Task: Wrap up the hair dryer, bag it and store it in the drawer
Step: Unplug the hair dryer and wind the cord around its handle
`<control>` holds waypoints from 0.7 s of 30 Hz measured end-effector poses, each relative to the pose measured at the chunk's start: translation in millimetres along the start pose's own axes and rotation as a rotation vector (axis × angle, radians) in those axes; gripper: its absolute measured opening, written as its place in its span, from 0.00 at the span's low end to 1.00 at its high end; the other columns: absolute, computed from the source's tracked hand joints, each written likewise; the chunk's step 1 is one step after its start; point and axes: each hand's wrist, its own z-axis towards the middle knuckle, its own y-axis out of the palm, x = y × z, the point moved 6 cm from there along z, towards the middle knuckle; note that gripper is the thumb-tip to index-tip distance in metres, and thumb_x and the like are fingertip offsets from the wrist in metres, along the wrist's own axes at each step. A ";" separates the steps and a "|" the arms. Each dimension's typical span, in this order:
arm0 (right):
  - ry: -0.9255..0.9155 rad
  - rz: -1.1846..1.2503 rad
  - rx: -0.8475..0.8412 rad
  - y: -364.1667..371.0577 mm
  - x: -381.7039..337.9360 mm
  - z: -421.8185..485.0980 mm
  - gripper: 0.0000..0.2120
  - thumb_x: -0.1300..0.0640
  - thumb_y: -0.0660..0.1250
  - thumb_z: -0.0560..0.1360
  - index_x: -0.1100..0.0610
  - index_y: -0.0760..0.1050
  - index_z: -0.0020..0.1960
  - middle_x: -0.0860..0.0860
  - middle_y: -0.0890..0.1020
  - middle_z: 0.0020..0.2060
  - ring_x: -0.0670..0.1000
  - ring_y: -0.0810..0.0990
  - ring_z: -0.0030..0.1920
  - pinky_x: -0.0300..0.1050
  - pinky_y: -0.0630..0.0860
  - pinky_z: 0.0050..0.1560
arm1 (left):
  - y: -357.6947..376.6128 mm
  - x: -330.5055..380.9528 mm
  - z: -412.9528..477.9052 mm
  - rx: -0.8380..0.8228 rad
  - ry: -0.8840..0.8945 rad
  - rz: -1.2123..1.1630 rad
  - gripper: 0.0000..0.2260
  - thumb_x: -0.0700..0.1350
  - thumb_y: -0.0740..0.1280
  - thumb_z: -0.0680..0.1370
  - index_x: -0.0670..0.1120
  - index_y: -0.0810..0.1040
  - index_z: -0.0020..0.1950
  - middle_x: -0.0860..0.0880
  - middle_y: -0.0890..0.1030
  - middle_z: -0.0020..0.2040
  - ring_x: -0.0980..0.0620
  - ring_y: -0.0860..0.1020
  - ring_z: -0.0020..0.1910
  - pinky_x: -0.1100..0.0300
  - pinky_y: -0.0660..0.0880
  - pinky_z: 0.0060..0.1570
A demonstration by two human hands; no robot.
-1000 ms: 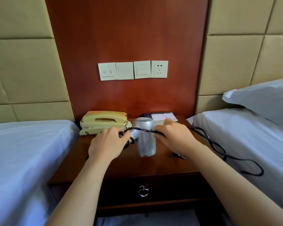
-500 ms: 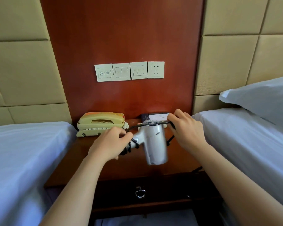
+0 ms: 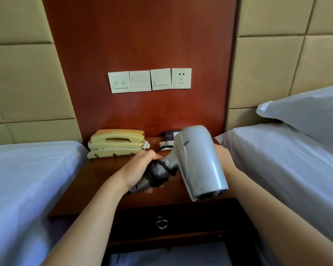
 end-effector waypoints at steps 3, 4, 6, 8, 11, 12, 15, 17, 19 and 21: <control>-0.011 0.172 0.006 11.3 -2.5 -11.7 0.24 0.46 0.60 0.70 0.61 0.76 0.57 0.62 0.78 0.59 0.61 0.76 0.60 0.51 0.73 0.58 | 0.2 -3.8 0.0 -0.039 0.007 -0.203 0.25 0.48 0.48 0.80 0.35 0.75 0.35 0.38 0.76 0.27 0.47 0.68 0.19 0.60 0.66 0.25; -0.078 0.044 -0.028 16.3 -7.0 -15.1 0.25 0.43 0.59 0.71 0.61 0.76 0.58 0.59 0.79 0.57 0.60 0.77 0.57 0.49 0.74 0.52 | -0.8 -5.9 1.6 -0.031 0.004 -0.286 0.25 0.49 0.47 0.80 0.35 0.75 0.37 0.38 0.76 0.28 0.47 0.68 0.19 0.60 0.66 0.25; -0.267 -0.309 -0.024 27.4 -18.6 -14.3 0.23 0.39 0.53 0.76 0.53 0.74 0.59 0.53 0.79 0.54 0.58 0.78 0.53 0.46 0.68 0.41 | -4.7 -11.0 6.6 0.026 -0.022 -0.448 0.26 0.52 0.47 0.81 0.36 0.76 0.40 0.39 0.75 0.29 0.48 0.67 0.18 0.62 0.66 0.22; -0.363 -0.362 0.008 31.1 -29.6 -14.7 0.17 0.42 0.50 0.79 0.48 0.71 0.59 0.50 0.77 0.52 0.58 0.79 0.51 0.47 0.67 0.39 | -10.1 -15.2 11.4 0.095 -0.046 -0.559 0.26 0.54 0.47 0.81 0.37 0.76 0.42 0.40 0.76 0.29 0.49 0.68 0.18 0.64 0.66 0.20; -0.413 -0.329 0.030 36.2 -36.2 -15.9 0.13 0.45 0.49 0.81 0.49 0.67 0.58 0.49 0.75 0.48 0.58 0.79 0.47 0.46 0.66 0.35 | -19.6 -23.6 15.9 0.176 -0.086 -0.621 0.25 0.55 0.49 0.80 0.38 0.76 0.45 0.41 0.77 0.30 0.50 0.69 0.19 0.65 0.67 0.19; -0.438 -0.332 0.044 36.1 -38.6 -16.9 0.13 0.46 0.49 0.81 0.49 0.67 0.58 0.49 0.75 0.47 0.57 0.79 0.47 0.45 0.65 0.34 | -22.4 -26.9 16.6 0.202 -0.104 -0.631 0.24 0.55 0.50 0.80 0.38 0.77 0.45 0.42 0.77 0.30 0.50 0.70 0.19 0.65 0.67 0.19; -0.496 -0.396 0.064 34.9 -49.4 -19.4 0.13 0.47 0.49 0.81 0.50 0.69 0.58 0.49 0.75 0.49 0.56 0.77 0.50 0.44 0.63 0.32 | -27.7 -35.2 17.3 0.280 -0.162 -0.665 0.24 0.55 0.51 0.80 0.38 0.77 0.46 0.42 0.79 0.29 0.50 0.71 0.18 0.66 0.68 0.18; -0.521 -0.447 0.032 39.1 -56.4 -21.5 0.14 0.48 0.51 0.81 0.52 0.71 0.57 0.50 0.76 0.50 0.56 0.76 0.50 0.43 0.59 0.29 | -29.4 -37.6 17.1 0.317 -0.191 -0.675 0.24 0.54 0.51 0.80 0.38 0.77 0.47 0.42 0.79 0.28 0.50 0.71 0.18 0.66 0.68 0.18; -0.558 -0.456 0.029 39.4 -64.3 -24.0 0.13 0.51 0.53 0.80 0.55 0.73 0.54 0.51 0.77 0.48 0.57 0.76 0.49 0.42 0.53 0.26 | -31.1 -39.8 17.8 0.350 -0.211 -0.675 0.24 0.55 0.51 0.80 0.38 0.77 0.48 0.43 0.79 0.28 0.50 0.70 0.17 0.66 0.68 0.18; -0.555 -0.463 0.033 37.5 -70.1 -25.4 0.12 0.52 0.55 0.79 0.57 0.74 0.51 0.52 0.77 0.47 0.57 0.76 0.49 0.41 0.52 0.26 | -32.2 -39.9 19.0 0.377 -0.208 -0.706 0.23 0.55 0.50 0.80 0.39 0.77 0.47 0.43 0.79 0.27 0.51 0.70 0.17 0.66 0.68 0.18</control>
